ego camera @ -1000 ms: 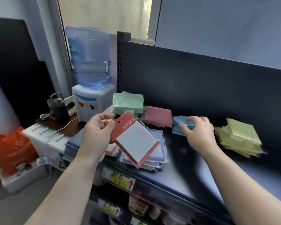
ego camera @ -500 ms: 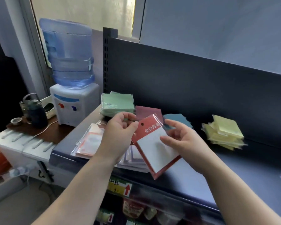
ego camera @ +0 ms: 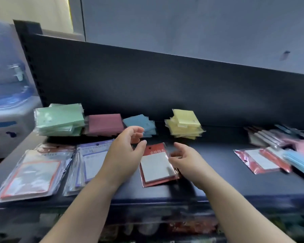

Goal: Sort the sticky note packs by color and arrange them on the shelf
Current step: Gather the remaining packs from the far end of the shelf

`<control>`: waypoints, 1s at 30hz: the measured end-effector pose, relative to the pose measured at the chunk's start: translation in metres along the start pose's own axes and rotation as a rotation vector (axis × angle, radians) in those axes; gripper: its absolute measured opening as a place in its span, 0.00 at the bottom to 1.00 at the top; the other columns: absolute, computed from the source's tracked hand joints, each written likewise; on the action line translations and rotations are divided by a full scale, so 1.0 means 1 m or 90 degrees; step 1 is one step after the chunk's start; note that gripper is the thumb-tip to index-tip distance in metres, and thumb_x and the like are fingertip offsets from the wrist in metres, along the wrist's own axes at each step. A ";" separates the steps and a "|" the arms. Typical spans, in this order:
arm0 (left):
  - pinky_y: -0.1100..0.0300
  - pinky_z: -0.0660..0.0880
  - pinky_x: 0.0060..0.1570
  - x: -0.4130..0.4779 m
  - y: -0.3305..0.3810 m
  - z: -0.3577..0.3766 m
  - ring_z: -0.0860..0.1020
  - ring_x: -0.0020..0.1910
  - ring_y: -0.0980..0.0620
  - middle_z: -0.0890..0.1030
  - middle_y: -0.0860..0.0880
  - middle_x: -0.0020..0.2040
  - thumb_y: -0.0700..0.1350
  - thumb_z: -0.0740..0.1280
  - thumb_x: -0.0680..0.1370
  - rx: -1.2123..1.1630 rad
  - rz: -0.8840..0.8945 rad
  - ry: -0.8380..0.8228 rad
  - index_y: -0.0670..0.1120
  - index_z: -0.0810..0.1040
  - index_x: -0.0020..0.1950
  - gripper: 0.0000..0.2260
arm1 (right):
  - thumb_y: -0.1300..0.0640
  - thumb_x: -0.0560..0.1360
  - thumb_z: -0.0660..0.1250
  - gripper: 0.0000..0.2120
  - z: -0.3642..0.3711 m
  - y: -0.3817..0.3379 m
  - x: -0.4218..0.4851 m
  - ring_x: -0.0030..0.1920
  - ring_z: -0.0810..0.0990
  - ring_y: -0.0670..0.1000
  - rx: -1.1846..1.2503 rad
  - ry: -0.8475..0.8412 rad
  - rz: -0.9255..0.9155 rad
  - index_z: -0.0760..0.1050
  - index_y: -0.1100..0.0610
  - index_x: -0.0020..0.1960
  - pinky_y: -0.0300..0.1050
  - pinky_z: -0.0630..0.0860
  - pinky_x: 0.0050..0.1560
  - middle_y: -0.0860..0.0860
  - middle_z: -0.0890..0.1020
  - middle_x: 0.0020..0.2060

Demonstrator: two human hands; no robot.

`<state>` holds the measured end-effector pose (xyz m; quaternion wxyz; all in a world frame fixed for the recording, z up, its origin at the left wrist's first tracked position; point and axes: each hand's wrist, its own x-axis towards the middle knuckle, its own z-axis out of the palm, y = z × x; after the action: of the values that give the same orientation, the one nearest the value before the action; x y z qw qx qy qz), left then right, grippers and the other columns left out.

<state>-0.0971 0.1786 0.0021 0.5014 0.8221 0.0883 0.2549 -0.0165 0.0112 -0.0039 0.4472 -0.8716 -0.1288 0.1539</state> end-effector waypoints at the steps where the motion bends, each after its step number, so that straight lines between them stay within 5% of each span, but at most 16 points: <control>1: 0.61 0.74 0.57 0.000 0.003 0.005 0.76 0.55 0.61 0.78 0.59 0.53 0.43 0.65 0.78 0.015 0.007 -0.009 0.55 0.73 0.57 0.10 | 0.58 0.76 0.62 0.27 -0.006 0.001 -0.002 0.47 0.77 0.46 -0.032 0.017 -0.015 0.61 0.51 0.74 0.39 0.74 0.43 0.47 0.78 0.58; 4: 0.60 0.74 0.57 0.004 0.011 0.027 0.77 0.53 0.60 0.78 0.57 0.52 0.43 0.66 0.77 0.034 0.014 -0.026 0.53 0.74 0.57 0.10 | 0.56 0.76 0.63 0.23 -0.031 0.009 -0.007 0.57 0.75 0.46 -0.120 0.075 -0.051 0.67 0.49 0.71 0.42 0.73 0.57 0.46 0.75 0.63; 9: 0.59 0.73 0.56 0.005 0.034 0.083 0.77 0.53 0.58 0.79 0.55 0.53 0.46 0.67 0.77 0.075 0.030 -0.102 0.53 0.74 0.58 0.11 | 0.54 0.76 0.64 0.21 -0.093 0.044 -0.015 0.63 0.72 0.46 -0.208 0.161 -0.097 0.69 0.50 0.69 0.40 0.67 0.62 0.46 0.74 0.64; 26: 0.62 0.69 0.56 0.012 0.146 0.351 0.73 0.60 0.56 0.74 0.56 0.63 0.55 0.64 0.77 0.262 0.048 -0.337 0.55 0.66 0.69 0.21 | 0.49 0.75 0.66 0.25 -0.333 0.201 -0.017 0.68 0.67 0.48 -0.286 0.213 -0.064 0.67 0.50 0.70 0.41 0.62 0.66 0.48 0.70 0.67; 30: 0.51 0.71 0.59 0.025 0.149 0.388 0.72 0.59 0.46 0.76 0.49 0.62 0.54 0.62 0.76 0.401 0.021 -0.345 0.51 0.70 0.62 0.16 | 0.41 0.73 0.65 0.31 -0.359 0.228 -0.012 0.71 0.63 0.49 -0.299 0.144 -0.045 0.61 0.47 0.73 0.45 0.62 0.69 0.47 0.65 0.71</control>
<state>0.1053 -0.1854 -0.0029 0.2267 0.9739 0.0137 -0.0022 0.1300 -0.3876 0.0097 0.2493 -0.9581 -0.1407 0.0057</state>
